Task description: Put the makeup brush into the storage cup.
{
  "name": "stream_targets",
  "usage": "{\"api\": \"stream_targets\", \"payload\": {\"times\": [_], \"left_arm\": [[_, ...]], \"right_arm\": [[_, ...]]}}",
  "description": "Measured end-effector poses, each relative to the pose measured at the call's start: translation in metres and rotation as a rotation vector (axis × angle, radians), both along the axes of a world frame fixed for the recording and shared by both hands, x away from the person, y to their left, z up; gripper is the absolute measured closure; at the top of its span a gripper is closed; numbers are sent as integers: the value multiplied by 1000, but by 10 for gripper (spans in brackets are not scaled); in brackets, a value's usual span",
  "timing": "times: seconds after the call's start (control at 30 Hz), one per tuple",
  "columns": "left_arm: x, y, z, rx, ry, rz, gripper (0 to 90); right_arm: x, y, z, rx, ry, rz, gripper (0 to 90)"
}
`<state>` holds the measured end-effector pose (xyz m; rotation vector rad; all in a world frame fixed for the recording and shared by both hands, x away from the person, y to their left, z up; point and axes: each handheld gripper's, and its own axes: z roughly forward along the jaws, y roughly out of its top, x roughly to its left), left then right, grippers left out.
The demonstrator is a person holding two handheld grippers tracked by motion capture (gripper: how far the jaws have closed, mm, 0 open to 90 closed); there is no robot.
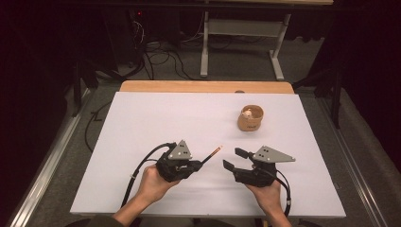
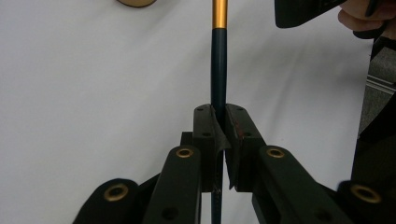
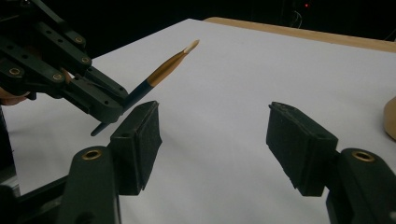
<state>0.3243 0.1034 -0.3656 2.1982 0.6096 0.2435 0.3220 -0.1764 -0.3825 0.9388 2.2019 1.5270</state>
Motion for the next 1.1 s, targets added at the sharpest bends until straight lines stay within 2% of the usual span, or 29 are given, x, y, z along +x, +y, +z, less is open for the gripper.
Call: {"api": "stream_targets", "payload": {"times": [0.13, 0.5, 0.57, 0.87, 1.1], "left_arm": [[1, 1, 1, -2, -3, 1, 835], [0, 0, 0, -7, -10, 2, 836], [0, 0, 0, -3, -12, -1, 836], [-1, -1, 0, -4, -23, -16, 835], [-2, -2, -1, -6, -28, -22, 835]], "right_arm": [[1, 3, 0, 1, 6, 11, 376], [5, 23, -2, 19, 33, 90, 442], [6, 24, -2, 34, 43, 98, 443], [7, 30, -1, 41, 36, 105, 438], [9, 34, -2, 69, 60, 127, 467]]}}
